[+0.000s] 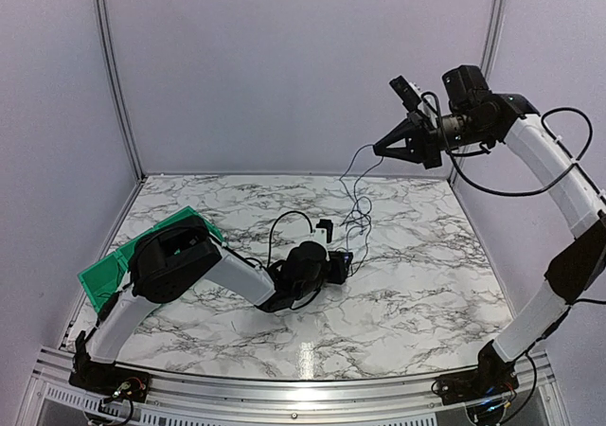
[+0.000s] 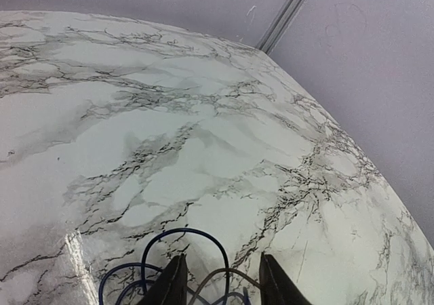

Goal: Untangle the cables

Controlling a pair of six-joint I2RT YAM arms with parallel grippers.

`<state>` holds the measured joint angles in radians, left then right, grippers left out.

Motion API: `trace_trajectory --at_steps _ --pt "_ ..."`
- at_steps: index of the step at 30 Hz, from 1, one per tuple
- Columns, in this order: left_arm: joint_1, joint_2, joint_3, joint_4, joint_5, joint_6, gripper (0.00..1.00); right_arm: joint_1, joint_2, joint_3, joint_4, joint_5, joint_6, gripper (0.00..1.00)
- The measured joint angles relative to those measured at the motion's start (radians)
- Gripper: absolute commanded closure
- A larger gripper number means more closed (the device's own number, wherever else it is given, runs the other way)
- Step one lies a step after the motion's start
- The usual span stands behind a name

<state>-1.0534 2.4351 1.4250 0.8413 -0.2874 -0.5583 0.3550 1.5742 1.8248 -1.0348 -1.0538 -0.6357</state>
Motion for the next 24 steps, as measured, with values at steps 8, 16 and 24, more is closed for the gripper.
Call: trace_trajectory --at_steps 8,16,24 --pt "0.002 0.021 0.011 0.009 0.017 -0.004 0.7 -0.012 -0.055 0.145 0.068 0.026 0.055 1.0" --pt "0.003 0.029 0.016 0.023 0.03 -0.013 0.72 -0.065 -0.035 0.299 0.138 0.047 0.115 1.0" --pt "0.005 0.03 0.014 0.026 0.043 -0.028 0.75 -0.143 0.04 0.461 0.233 0.128 0.189 1.0"
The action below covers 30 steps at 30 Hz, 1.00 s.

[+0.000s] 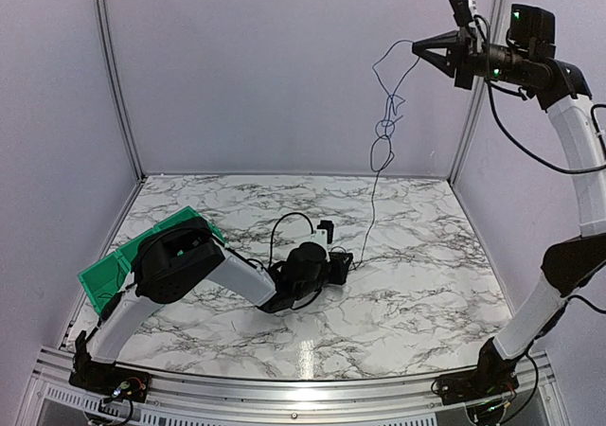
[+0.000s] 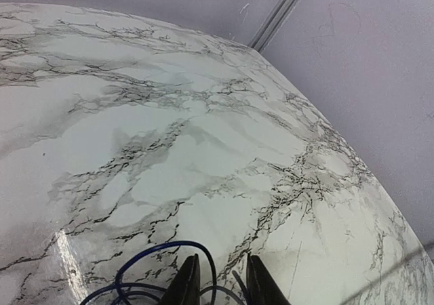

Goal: Untangle the cables

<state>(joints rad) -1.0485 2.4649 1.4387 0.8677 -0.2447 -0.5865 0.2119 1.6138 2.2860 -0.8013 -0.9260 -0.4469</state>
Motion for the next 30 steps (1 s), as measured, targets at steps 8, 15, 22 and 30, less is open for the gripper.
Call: trace_trajectory --at_steps 8,15,22,30 --pt "0.002 0.002 -0.005 0.016 0.003 -0.018 0.68 -0.032 0.018 0.047 0.083 0.082 0.03 1.0" --pt "0.001 -0.057 -0.119 0.087 0.021 0.056 0.48 -0.043 -0.028 -0.139 0.2 0.101 0.073 1.0" --pt "-0.005 -0.269 -0.338 0.153 0.04 0.223 0.4 -0.044 -0.111 -0.579 0.297 0.059 0.142 1.0" --pt "-0.014 -0.404 -0.338 0.242 0.109 0.312 0.36 -0.044 -0.18 -0.864 0.349 0.022 0.189 1.0"
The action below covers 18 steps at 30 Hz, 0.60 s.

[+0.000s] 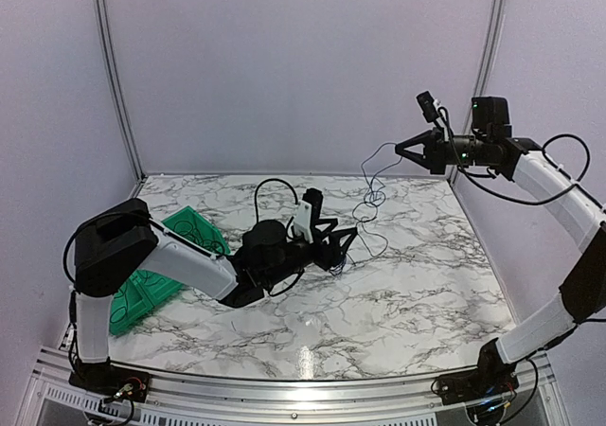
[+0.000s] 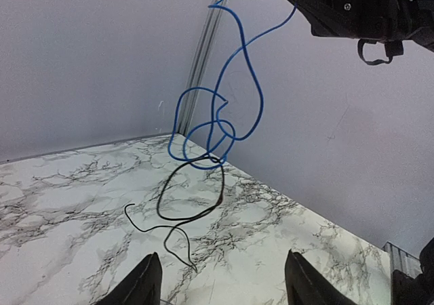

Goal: Untangle the cables

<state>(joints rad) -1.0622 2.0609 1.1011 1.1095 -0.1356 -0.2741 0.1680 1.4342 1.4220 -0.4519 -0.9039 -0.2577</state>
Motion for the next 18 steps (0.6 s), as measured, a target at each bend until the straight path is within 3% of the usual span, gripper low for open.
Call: trace_trajectory --at_steps 9,13,15,18 --pt "-0.001 0.077 0.129 -0.043 0.026 -0.04 0.36 0.0 -0.036 -0.055 0.07 -0.054 0.052 1.0" --pt "-0.001 0.129 0.215 -0.1 0.018 -0.032 0.41 0.003 -0.045 -0.066 0.078 -0.078 0.058 1.0" --pt "-0.001 0.152 0.254 -0.127 0.015 -0.027 0.52 0.007 -0.045 -0.066 0.078 -0.089 0.061 1.0" --pt "0.0 0.183 0.301 -0.148 0.027 -0.022 0.89 0.008 -0.046 -0.067 0.078 -0.102 0.064 1.0"
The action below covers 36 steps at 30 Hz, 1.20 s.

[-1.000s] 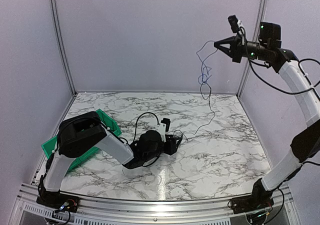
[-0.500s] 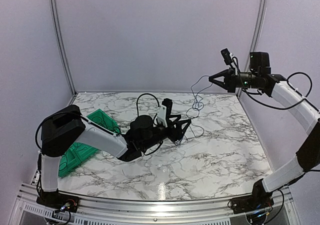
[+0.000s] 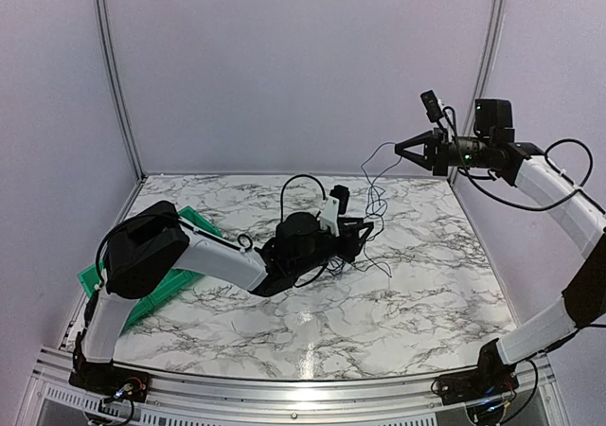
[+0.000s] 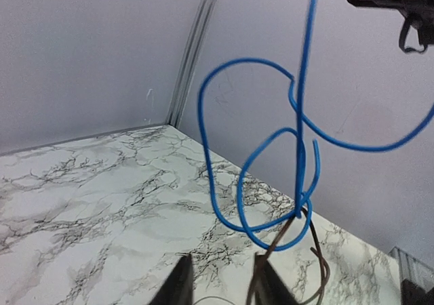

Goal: Untangle the cables

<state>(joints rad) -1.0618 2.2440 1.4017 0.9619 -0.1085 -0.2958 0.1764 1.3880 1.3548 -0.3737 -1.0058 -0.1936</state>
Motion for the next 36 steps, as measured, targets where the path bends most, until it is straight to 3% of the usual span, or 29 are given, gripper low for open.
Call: trace_trajectory --at_steps 1,6,16,27,36 --pt "0.0 0.011 0.012 -0.004 0.007 -0.002 1.0 0.0 0.0 0.0 0.0 -0.003 0.0 1.0" --pt "0.0 0.031 0.017 -0.022 0.045 -0.003 1.0 0.0 0.001 0.012 -0.014 -0.007 -0.002 1.0" --pt "-0.002 0.03 -0.18 -0.028 0.071 -0.08 1.0 -0.012 0.026 0.318 -0.047 -0.037 0.005 1.0" --pt "-0.007 0.011 -0.289 -0.03 0.071 -0.107 1.0 -0.013 0.037 0.214 -0.053 -0.035 0.003 1.0" --pt "-0.026 -0.002 -0.348 -0.021 0.07 -0.112 1.0 -0.024 0.083 0.483 -0.098 0.146 -0.041 1.0"
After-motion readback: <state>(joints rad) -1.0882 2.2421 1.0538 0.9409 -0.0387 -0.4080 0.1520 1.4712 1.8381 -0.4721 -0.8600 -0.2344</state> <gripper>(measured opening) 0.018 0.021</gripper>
